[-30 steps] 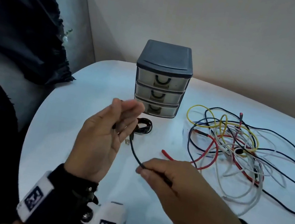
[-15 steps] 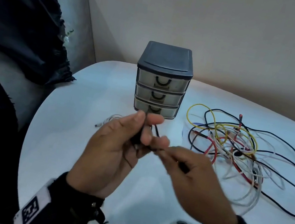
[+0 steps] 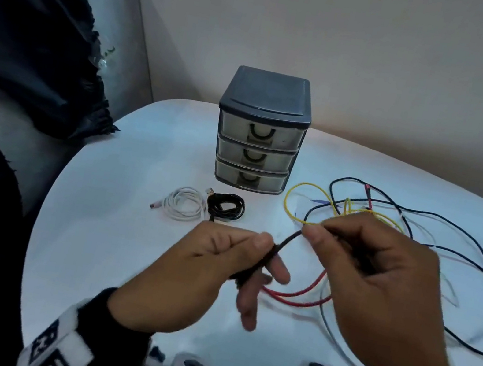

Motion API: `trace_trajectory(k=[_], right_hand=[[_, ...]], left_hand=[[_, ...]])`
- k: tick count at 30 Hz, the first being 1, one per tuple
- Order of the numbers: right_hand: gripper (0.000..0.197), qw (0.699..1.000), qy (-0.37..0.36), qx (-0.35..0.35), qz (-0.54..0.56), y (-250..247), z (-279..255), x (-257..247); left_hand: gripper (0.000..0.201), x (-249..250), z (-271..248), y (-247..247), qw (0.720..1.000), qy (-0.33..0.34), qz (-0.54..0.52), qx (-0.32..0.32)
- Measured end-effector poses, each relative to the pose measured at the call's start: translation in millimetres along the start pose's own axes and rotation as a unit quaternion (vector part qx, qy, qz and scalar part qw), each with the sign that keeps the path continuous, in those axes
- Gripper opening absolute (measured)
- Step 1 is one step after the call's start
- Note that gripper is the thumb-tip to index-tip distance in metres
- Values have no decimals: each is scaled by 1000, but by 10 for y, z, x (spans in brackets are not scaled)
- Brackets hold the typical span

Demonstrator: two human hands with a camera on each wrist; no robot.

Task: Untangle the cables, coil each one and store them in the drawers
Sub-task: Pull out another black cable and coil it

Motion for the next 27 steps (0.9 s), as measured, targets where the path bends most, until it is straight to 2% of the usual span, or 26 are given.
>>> trace_trajectory(k=[3,5,6,8,10,11,13,14,16,18,20,22,25,27], right_hand=[[12,997,23,15,74,101,42,154],[17,994,40,-28,95,251,-1,217],[17,991,56,-67,97,347,-34,240],[14,985,72,-153,31,514,-127,265],[22,968,33,-238,-75,609,-206,201],[25,959,12,-267,-99,622,-221,154],[24,958,-26,-269,-98,551,-195,33],[22,963,-41,-249,-91,483,-170,-37],[16,976,-62,-186,-94,315,-108,-154],[13,986,-63,-110,-113,141,-43,-197],[11,989,-59,-59,-123,26,-8,-197],[10,987,-65,-39,-142,-19,-17,-195],[8,989,-75,-10,-125,-42,-37,-207],[7,991,-81,2,-104,-30,-10,-189]], left_hand=[[35,101,-36,-9,979,32,-193,-49],[40,238,-55,-74,926,109,-349,-91],[44,314,-45,-145,905,160,-389,-61],[54,319,-17,-342,887,175,-422,66],[44,310,-58,-514,880,180,-380,222],[36,310,-68,-555,890,183,-334,252],[27,257,-110,-620,929,175,-132,299],[27,243,-141,-618,932,170,10,319],[34,221,-148,-482,916,154,230,292],[33,208,-150,-305,917,146,291,229],[37,174,-137,-147,942,112,282,147],[43,142,-123,-4,962,54,258,73],[44,122,-125,57,995,0,95,-2],[43,174,-137,65,999,22,-21,-46]])
Point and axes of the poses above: each hand's wrist, its own z-axis towards the middle knuckle, its own y-axis out of the palm, x = y × z, the point moved 5 cm from there along z, towards the middle knuckle, and after that the axes turned 6 degrees about -x, right-handed, at the moved point
